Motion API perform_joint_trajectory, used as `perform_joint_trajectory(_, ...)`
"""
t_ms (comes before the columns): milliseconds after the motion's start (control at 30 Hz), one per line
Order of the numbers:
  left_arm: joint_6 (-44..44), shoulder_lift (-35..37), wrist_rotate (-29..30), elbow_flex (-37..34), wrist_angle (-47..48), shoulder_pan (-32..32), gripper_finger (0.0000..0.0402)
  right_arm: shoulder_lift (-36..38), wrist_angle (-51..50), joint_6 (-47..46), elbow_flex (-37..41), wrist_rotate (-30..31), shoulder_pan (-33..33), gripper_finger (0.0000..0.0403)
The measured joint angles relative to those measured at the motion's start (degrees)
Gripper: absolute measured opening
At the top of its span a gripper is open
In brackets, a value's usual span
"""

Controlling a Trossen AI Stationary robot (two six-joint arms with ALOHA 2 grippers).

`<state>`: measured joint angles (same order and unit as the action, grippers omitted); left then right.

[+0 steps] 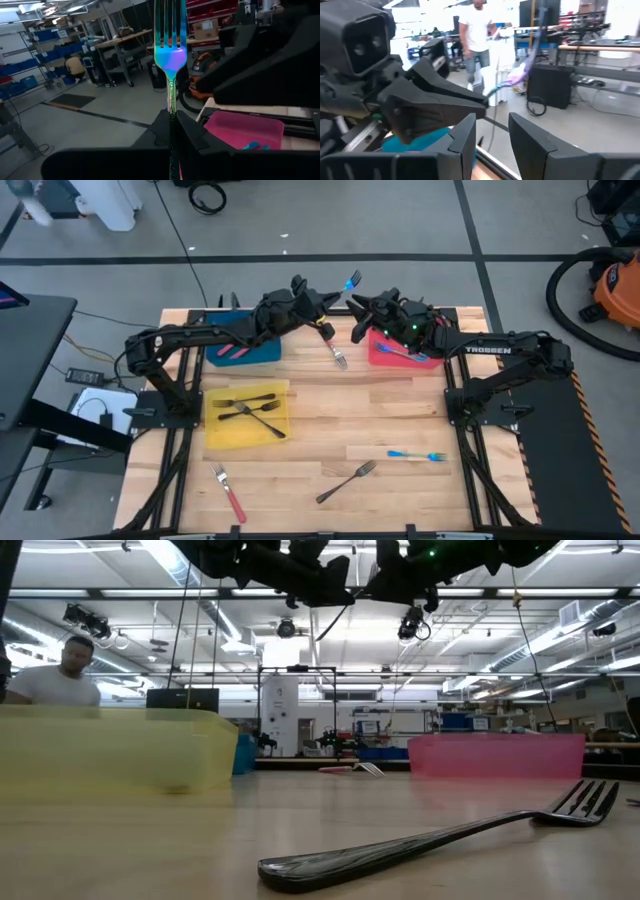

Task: Sort silverware by color (type)
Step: Put the left blue fork into the red bin

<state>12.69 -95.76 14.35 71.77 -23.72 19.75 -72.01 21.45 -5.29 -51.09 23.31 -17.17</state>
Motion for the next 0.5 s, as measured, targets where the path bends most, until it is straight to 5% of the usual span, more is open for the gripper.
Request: perform_joint_trajectory(500, 0.5, 0.0, -0.1, 0.0, -0.2, -1.3, 0.0011, 0.0, 3.4, -0.8, 0.0, -2.4, -0.5, 0.0124)
